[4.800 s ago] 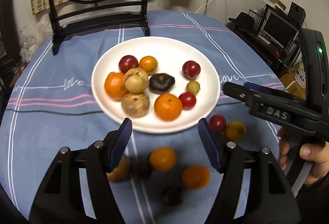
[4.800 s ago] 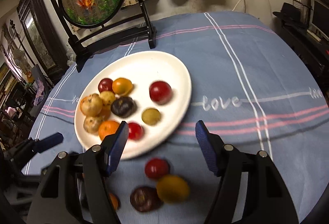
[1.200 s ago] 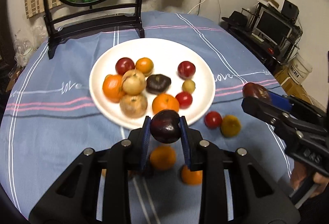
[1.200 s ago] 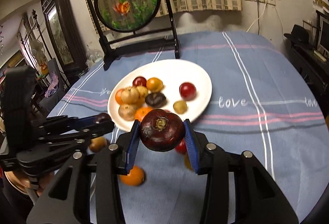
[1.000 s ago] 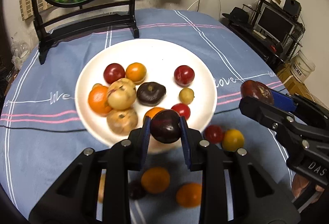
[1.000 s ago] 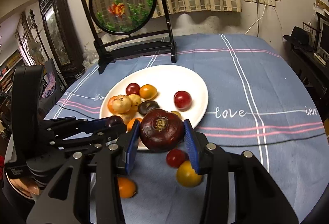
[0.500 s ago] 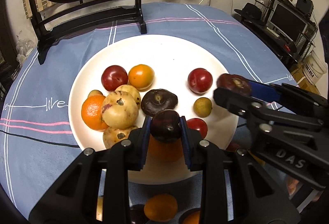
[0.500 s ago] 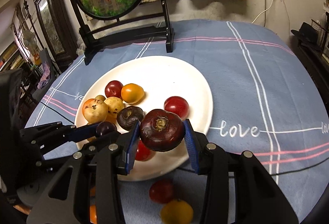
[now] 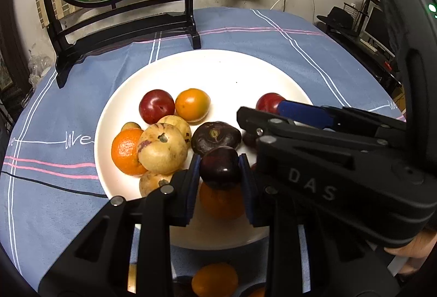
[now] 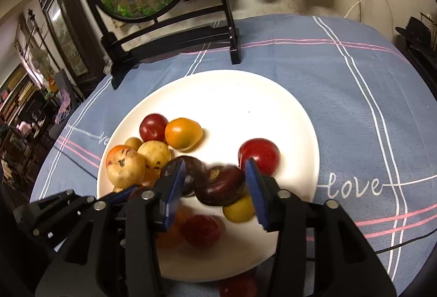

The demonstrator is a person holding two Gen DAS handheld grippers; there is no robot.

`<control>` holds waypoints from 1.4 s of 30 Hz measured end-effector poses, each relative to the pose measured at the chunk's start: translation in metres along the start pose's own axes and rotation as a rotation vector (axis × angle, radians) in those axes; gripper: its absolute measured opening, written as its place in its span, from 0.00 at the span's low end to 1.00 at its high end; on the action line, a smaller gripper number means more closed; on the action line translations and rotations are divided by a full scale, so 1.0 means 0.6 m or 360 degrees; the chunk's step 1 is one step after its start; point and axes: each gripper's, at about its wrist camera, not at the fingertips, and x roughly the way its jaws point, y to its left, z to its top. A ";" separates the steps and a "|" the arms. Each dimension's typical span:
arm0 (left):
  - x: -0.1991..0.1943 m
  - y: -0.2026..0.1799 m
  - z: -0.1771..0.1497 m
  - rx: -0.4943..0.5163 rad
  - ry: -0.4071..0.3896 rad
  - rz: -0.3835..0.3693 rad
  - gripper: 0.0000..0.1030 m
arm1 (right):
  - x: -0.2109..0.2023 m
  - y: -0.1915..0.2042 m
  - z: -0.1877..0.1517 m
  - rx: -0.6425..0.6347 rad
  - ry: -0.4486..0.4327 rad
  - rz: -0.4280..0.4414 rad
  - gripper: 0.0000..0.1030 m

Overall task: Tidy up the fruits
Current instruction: 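Place the dark purple plum on the plate with the left gripper while the right places the dark red plum, then grasp a brown pear with the left gripper while the right grasps a tangerine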

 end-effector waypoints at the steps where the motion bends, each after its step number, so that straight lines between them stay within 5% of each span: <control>1: 0.001 0.002 0.001 -0.0013 0.0005 -0.0010 0.32 | -0.004 -0.003 0.000 0.0017 -0.0011 -0.0005 0.57; 2: 0.002 0.005 0.001 -0.0030 0.0007 -0.0018 0.41 | -0.006 -0.005 -0.001 0.0022 -0.0012 -0.0007 0.57; 18: -0.098 0.016 -0.035 0.0036 -0.0136 0.0005 0.59 | -0.098 -0.032 -0.053 0.0138 -0.0037 0.0030 0.62; 27: -0.165 0.063 -0.116 0.0028 -0.0168 0.0120 0.62 | -0.161 -0.041 -0.118 0.0195 -0.0052 0.0013 0.62; 42: -0.195 0.100 -0.239 -0.0047 -0.0081 0.0134 0.63 | -0.203 -0.016 -0.246 0.0174 0.0050 0.0007 0.63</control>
